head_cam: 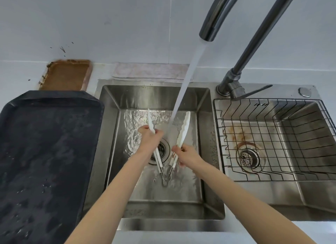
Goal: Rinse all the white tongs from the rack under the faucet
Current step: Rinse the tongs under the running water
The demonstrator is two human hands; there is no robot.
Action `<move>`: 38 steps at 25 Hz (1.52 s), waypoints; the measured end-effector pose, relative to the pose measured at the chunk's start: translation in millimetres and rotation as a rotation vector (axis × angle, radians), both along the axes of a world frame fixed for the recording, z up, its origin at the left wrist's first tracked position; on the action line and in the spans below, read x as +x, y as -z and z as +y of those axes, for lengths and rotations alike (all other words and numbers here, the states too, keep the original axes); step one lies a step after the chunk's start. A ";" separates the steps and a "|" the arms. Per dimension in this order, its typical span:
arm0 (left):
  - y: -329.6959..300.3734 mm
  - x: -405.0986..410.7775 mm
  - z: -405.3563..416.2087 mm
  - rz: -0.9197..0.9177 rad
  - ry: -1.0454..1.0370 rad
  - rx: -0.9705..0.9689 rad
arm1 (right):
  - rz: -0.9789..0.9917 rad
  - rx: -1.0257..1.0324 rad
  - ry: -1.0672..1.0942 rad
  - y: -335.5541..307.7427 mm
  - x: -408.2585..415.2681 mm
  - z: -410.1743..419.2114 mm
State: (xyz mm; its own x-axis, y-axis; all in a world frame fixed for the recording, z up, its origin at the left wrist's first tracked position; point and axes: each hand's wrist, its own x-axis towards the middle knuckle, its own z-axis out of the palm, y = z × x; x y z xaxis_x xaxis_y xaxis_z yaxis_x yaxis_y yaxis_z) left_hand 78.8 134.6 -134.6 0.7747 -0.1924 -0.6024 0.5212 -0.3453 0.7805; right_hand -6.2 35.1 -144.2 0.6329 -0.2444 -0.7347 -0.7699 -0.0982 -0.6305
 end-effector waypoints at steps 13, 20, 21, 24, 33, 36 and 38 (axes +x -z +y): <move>55.0 -40.4 42.5 0.003 0.156 0.148 | 0.241 0.161 0.176 58.5 -20.6 23.2; 82.0 -50.0 49.0 0.134 0.069 0.176 | 0.338 0.057 0.152 80.5 -28.1 29.0; 86.3 -49.6 50.5 0.168 0.050 0.168 | 0.344 0.029 0.132 84.6 -27.5 29.6; 97.8 -49.4 53.2 0.203 0.022 0.156 | 0.345 -0.013 0.081 90.5 -24.8 33.8; 106.8 -47.8 43.6 0.160 0.065 0.208 | 0.339 -0.065 0.139 106.1 -18.3 35.3; 107.1 -45.9 37.6 0.174 0.052 0.219 | 0.336 -0.131 0.080 106.3 -14.1 33.4; 107.3 -44.9 37.0 0.180 0.055 0.236 | 0.337 -0.145 0.061 107.3 -12.8 32.5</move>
State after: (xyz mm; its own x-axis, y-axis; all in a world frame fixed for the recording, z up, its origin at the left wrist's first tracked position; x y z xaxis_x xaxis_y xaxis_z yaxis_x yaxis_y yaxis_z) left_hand 33.9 171.6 -241.9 0.6438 -0.0693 -0.7621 0.6193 -0.5378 0.5720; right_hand -19.0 67.6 -251.5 0.3421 -0.3912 -0.8544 -0.9392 -0.1155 -0.3232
